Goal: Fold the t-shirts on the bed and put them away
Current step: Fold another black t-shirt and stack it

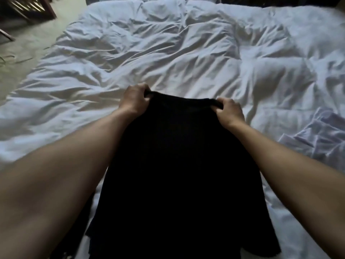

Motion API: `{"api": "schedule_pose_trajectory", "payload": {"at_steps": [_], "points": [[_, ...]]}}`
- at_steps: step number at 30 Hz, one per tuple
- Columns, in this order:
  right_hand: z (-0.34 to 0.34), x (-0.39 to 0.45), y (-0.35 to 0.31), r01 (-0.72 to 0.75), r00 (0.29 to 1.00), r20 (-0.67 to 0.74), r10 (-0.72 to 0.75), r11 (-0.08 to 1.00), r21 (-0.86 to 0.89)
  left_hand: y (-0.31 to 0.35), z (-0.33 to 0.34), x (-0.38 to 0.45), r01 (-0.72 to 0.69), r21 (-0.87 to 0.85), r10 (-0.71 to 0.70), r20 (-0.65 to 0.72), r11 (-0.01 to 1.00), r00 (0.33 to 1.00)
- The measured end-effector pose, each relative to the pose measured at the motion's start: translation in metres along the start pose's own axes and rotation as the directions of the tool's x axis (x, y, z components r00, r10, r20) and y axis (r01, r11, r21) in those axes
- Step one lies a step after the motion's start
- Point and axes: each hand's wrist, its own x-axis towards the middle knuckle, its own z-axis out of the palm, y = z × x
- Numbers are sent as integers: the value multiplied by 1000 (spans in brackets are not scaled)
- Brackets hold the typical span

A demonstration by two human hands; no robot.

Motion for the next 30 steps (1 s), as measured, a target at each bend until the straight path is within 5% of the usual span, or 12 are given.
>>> {"api": "schedule_pose_trajectory", "payload": {"at_steps": [3,6,10,12,17,23,30], "points": [[15,30,-4,-8,1000,5,8,1000,-14,-1,12,31,85,-38,-85,13,996,996],[34,29,11,-83,992,94,89,994,-73,-27,33,22,251,-125,-224,195,960,955],[38,-18,48,-223,975,-32,221,964,-146,-82,46,-35,421,-151,-380,241,894,893],[29,-44,69,-312,950,-60,306,937,-156,-101,46,-70,476,-167,-423,272,864,864],[-1,-106,105,-543,822,126,555,831,-119,-107,27,-134,653,-294,-427,562,698,709],[-25,-123,90,-462,866,242,438,885,53,-84,8,-151,471,187,-502,202,862,841],[-40,-114,13,-274,915,330,233,958,81,-24,-12,-165,321,273,-313,-74,907,947]]}}
